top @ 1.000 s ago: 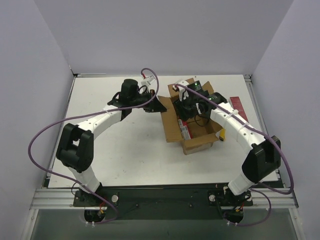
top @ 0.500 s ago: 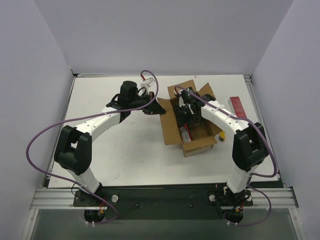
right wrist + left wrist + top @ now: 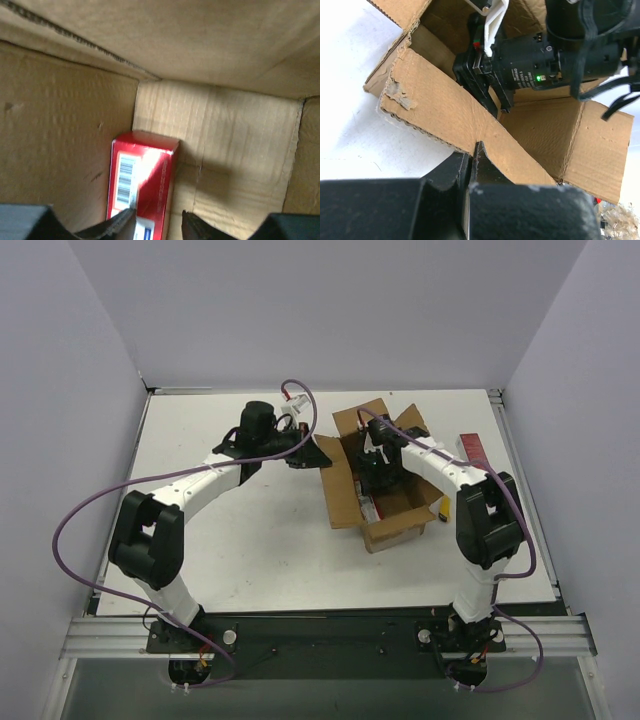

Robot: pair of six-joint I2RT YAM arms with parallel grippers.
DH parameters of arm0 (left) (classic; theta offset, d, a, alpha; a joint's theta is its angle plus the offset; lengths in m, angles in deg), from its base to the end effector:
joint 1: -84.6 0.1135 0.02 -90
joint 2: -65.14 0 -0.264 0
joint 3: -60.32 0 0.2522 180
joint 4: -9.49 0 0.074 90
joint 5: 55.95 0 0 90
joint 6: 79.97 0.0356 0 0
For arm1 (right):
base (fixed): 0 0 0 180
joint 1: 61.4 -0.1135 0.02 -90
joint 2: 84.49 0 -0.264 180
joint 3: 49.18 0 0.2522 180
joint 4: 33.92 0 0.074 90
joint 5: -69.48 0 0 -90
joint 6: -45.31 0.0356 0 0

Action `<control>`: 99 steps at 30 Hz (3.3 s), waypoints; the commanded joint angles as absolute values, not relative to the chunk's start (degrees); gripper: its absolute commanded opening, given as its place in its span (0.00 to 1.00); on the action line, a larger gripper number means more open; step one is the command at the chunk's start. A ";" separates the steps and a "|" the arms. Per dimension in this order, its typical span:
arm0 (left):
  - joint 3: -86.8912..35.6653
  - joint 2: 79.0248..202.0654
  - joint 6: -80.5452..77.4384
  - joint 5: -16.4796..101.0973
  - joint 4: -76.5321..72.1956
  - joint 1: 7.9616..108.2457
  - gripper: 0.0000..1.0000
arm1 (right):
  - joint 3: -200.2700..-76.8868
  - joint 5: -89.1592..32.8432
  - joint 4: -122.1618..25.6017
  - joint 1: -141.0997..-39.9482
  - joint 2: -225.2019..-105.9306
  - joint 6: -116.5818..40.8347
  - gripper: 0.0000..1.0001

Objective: Unpack the express box

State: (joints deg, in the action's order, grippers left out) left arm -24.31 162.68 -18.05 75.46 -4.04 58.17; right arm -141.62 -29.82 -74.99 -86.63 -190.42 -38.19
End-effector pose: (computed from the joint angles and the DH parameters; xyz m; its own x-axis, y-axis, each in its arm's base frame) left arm 0.3393 -0.1950 0.2740 -0.7586 -0.0172 -0.6514 0.5748 0.4533 -0.6813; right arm 0.3603 0.1761 0.2196 -0.7895 -0.2485 -0.5612 -0.4187 0.8866 0.1965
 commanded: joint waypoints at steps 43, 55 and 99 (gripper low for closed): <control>-27.80 164.02 -15.11 74.92 -7.35 58.85 0.00 | -135.28 -44.68 -73.88 -89.25 -192.68 -43.46 0.72; -28.59 164.54 -15.37 75.09 -7.17 59.29 0.00 | -138.79 -48.91 -75.28 -86.80 -189.17 -45.30 0.00; -29.03 162.08 -11.68 74.30 -8.31 59.82 0.00 | -167.71 -46.53 -75.11 -64.66 -177.30 -44.16 0.00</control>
State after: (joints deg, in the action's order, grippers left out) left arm -28.23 163.75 -15.16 76.11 -8.96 59.74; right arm -164.72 -45.20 -76.50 -70.33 -177.59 -43.48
